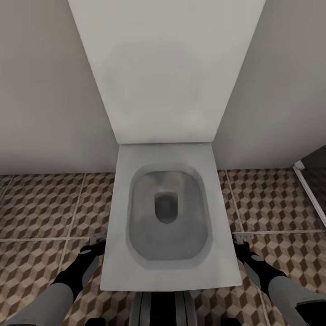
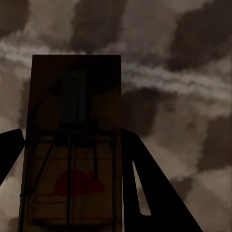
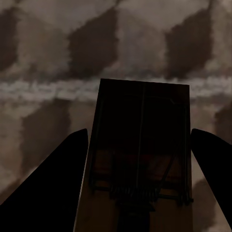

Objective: Take the four mousetraps from the cabinet in the bathroom and place them on the bathroom floor. Make sure all four end up on the same floor surface, and ensure that at least two of them are either under or directly next to the same bathroom sink.

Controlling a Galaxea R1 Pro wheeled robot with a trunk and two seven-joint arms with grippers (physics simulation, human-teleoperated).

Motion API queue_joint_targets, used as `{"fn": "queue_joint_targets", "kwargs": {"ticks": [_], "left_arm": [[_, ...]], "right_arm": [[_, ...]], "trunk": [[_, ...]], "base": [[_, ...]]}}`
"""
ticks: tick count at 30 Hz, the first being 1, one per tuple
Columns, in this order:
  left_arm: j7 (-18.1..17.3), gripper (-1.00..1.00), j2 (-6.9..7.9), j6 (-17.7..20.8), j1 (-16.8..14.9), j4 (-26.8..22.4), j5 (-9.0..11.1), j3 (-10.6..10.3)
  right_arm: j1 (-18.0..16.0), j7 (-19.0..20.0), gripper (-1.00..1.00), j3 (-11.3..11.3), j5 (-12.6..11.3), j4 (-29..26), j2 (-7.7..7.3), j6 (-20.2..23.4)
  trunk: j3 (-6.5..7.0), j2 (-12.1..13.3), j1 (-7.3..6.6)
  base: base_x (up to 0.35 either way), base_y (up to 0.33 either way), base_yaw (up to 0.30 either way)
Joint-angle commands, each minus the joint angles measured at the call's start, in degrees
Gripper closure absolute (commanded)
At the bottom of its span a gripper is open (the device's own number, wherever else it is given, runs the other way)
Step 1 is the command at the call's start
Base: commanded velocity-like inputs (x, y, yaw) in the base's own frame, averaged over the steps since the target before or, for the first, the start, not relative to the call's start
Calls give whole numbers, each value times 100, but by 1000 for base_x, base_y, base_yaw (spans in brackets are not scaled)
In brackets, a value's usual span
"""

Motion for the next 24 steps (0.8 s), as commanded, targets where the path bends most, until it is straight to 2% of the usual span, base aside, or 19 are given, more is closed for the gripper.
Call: {"fn": "queue_joint_targets", "kwargs": {"ticks": [1, 20, 24], "left_arm": [[-7, 100, 0, 3, 0, 0, -6, 0], [-7, 100, -18, 0, 0, 2, -6, 2], [-7, 100, -11, 7, 0, 2, -6, 4]], "right_arm": [[0, -7, 100, 1, -1, 0, 1, 0], [0, -1, 100, 1, 1, 0, -1, 0], [0, -1, 100, 1, 1, 0, -4, 0]], "trunk": [[0, 0, 0], [-22, -1, 3], [-111, -7, 13]], "base": [[0, 0, 0], [0, 0, 0], [0, 0, 0]]}}
